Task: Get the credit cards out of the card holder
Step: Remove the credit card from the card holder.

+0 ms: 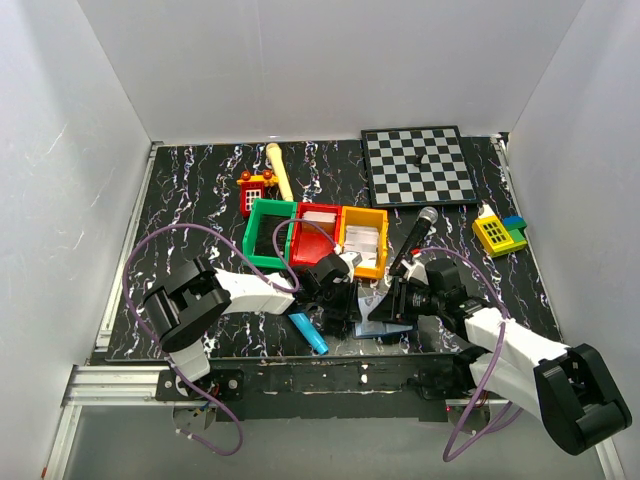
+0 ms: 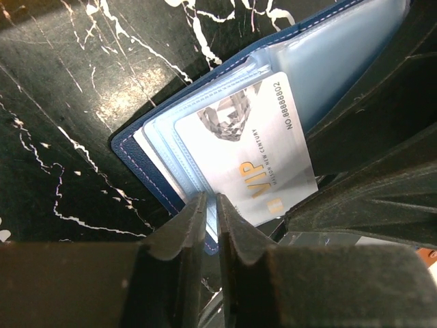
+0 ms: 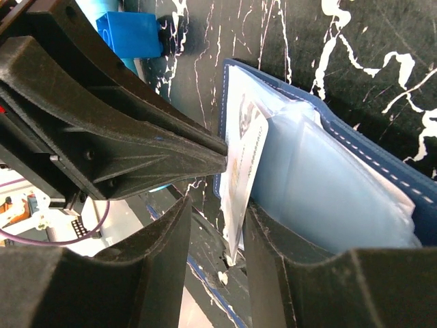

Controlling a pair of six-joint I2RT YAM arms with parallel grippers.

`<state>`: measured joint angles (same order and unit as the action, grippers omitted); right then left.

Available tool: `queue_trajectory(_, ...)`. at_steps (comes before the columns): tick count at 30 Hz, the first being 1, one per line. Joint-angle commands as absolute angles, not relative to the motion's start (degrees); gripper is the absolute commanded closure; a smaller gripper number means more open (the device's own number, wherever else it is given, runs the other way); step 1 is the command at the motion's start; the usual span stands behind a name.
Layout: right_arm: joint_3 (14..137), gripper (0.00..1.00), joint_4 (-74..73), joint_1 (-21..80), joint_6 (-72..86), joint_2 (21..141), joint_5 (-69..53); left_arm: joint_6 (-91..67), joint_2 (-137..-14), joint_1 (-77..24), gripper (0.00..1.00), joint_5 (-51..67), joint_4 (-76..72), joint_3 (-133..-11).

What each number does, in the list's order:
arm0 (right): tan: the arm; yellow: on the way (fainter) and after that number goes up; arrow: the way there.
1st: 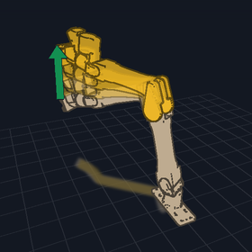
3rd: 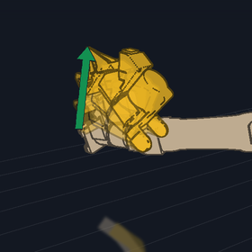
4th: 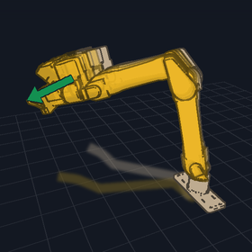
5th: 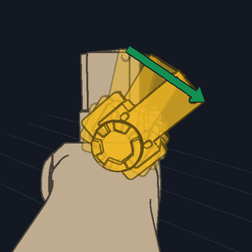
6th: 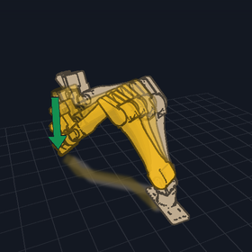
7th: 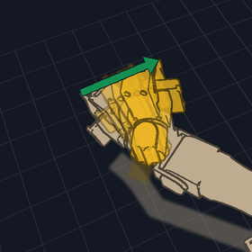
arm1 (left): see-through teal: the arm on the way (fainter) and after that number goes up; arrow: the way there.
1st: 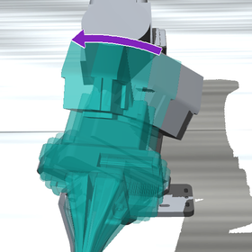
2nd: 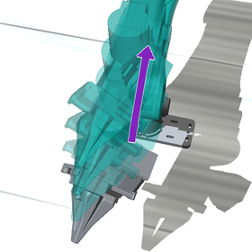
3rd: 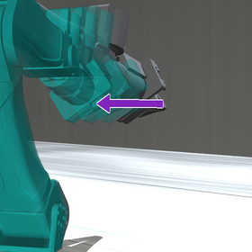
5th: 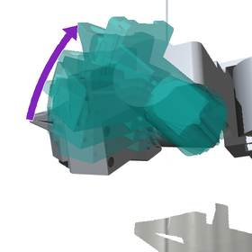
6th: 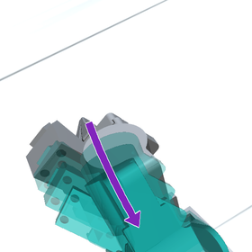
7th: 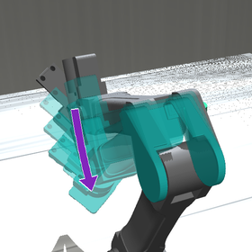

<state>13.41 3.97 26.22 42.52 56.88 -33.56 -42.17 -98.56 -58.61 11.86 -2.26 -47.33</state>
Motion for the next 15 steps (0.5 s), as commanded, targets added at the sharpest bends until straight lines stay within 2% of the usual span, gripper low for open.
queue_trajectory(1,15.8,0.57,3.3,26.2,41.0,56.6,-33.7,-41.7,-97.2,-58.5,0.84,10.1,-1.1,-45.7)
queue_trajectory(5,15.9,0.57,3.3,26.2,41.3,56.3,-33.6,-41.7,-97.3,-58.5,0.84,10.1,-1.0,-45.7)
queue_trajectory(15,16.3,0.58,0.1,26.1,40.5,53.5,-32.1,-42.0,-98.2,-58.5,1.00,9.7,-0.4,-46.0)
